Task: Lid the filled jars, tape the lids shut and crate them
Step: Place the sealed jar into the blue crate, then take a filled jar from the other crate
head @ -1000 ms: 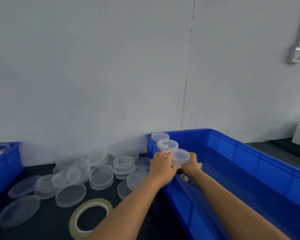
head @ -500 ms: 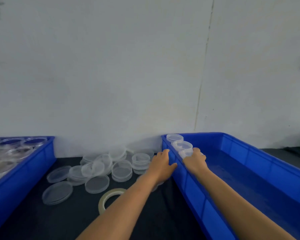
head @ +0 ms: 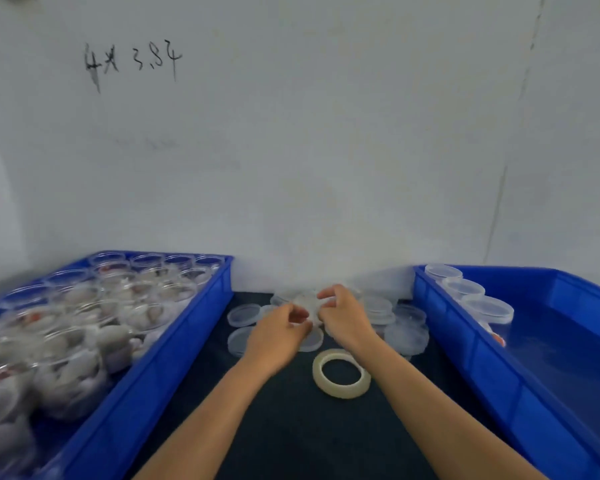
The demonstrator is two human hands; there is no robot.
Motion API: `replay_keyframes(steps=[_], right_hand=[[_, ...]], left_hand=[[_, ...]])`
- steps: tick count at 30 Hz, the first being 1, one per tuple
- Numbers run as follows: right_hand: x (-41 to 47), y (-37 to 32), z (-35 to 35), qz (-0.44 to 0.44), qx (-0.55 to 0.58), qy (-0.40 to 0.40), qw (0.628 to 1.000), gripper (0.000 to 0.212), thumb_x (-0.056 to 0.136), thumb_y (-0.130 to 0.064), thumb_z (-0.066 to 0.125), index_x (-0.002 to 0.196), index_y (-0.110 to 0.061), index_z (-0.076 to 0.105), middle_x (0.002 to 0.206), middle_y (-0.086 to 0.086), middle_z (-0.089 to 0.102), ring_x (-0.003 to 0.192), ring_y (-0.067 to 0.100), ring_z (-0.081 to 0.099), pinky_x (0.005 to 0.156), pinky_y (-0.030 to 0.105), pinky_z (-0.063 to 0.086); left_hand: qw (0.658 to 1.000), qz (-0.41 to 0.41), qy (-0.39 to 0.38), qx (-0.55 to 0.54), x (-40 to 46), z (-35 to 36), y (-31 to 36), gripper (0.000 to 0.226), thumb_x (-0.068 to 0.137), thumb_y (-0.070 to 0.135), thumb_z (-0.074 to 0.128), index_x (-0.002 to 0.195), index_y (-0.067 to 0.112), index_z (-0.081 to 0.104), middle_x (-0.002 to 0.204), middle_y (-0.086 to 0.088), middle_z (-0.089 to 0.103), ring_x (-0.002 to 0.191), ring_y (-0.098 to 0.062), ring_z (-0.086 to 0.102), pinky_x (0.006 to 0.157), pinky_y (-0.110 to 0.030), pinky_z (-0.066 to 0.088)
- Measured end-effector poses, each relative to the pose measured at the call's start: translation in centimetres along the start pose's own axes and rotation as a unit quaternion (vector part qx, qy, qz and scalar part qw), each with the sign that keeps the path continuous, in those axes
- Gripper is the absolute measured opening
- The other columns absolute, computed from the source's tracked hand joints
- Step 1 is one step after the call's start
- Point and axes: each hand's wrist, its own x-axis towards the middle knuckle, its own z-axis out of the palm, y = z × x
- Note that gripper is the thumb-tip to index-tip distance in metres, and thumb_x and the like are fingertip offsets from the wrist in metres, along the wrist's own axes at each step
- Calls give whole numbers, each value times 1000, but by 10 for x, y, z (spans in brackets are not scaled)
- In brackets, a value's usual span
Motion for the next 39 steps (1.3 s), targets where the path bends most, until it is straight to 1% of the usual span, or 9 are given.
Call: replay_keyframes(steps=[7,9,12,15,19,22,26,35,39], right_hand=[[-11,-34,115,-24,44,-137,989,25,88,3,47,103,-7,64,91,6,63,83,16,58,74,30,50],[-13,-45,137,-37,39,-154,987,21,88,1,50,98,-10,64,94,9,66,86,18,59,80,33,49],[-10,-62,161,-78,15,-177,981,26,87,4,45,101,-10,62,94,9,63,80,18,57,69,29,46],[-5,-75,184,-108,-14,-191,975,31,87,4,44,109,-10,62,102,7,60,83,17,56,66,24,46],[-1,-83,210,-146,-116,-185,965,37,90,-3,45,124,-12,57,133,14,44,118,32,47,102,43,41],[2,-84,220,-128,-189,-165,960,38,92,-11,45,128,-19,53,141,11,31,124,37,34,106,50,34],[3,-88,224,-136,-259,-137,946,22,95,-20,53,116,-16,58,136,14,34,124,39,34,106,52,32],[-10,-107,186,-230,-25,20,973,18,91,-2,54,106,-13,53,129,4,38,88,22,56,77,41,53],[-11,-98,141,-223,90,56,969,13,91,-6,59,98,-17,58,127,-5,41,81,-8,47,69,9,41]], left_hand=[[987,-92,88,103,-54,-56,-62,21,95,34,49,111,25,59,116,6,65,104,-16,60,82,-32,45],[967,-93,151,183,-56,-77,-68,23,95,33,48,113,26,60,112,5,66,104,-18,60,78,-32,42],[933,-72,220,276,-48,-113,-80,19,95,26,48,109,26,61,106,4,67,98,-18,62,75,-30,41],[918,-95,197,332,-30,-144,-102,17,95,19,48,109,20,58,109,-2,65,96,-22,62,73,-31,42],[912,-147,103,368,-14,-165,-138,37,94,18,52,130,24,47,129,-10,50,105,-27,60,79,-34,45],[921,-144,58,357,-7,-163,-156,25,94,16,54,120,17,55,124,-11,53,106,-25,59,88,-34,48],[932,-116,91,332,-8,-159,-156,11,94,20,62,100,12,61,104,-8,66,94,-19,63,83,-30,48],[930,53,265,247,-19,-167,-93,11,89,6,62,97,11,56,113,-13,52,81,-21,53,67,-32,45],[943,103,243,202,-13,-148,-57,15,91,14,62,104,18,54,121,-14,49,79,-20,50,65,-30,39]])
